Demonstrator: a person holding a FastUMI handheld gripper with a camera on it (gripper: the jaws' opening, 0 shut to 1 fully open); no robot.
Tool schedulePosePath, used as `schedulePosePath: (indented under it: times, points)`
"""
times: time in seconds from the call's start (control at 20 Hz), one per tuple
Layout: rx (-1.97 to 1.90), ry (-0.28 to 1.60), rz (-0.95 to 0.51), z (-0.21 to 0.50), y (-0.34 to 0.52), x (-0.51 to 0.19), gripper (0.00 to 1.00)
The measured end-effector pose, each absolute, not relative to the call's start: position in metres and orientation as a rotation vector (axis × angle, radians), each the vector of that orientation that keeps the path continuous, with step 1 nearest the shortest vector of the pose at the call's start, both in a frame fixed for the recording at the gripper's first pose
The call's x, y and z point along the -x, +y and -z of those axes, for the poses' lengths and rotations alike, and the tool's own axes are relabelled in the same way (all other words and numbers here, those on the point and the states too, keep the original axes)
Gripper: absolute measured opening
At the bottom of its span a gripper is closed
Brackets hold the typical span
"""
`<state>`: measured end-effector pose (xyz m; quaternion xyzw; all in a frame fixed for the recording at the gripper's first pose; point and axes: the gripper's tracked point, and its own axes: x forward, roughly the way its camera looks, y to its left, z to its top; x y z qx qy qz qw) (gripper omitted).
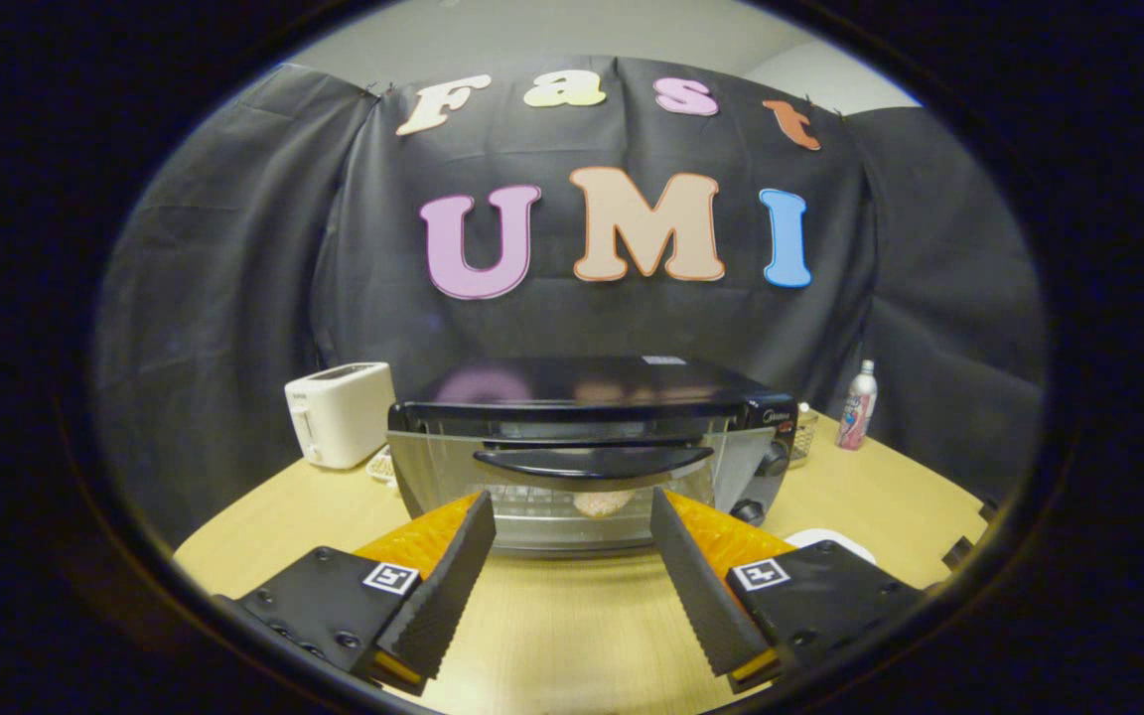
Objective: Open the toaster oven, put the food inside, and close the toaster oven door.
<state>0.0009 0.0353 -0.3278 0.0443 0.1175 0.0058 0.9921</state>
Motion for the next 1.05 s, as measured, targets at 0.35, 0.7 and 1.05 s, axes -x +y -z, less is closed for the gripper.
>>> schedulePosePath:
  times: [0.35,0.7,1.05]
  points:
    - [-0.1,0.127,-0.029,0.253,0.039,0.005,0.98]
    - [-0.035,0.107,-0.015,0.205,0.036,0.014,0.98]
    - [-0.065,0.195,-0.018,0.217,0.037,0.011,0.98]
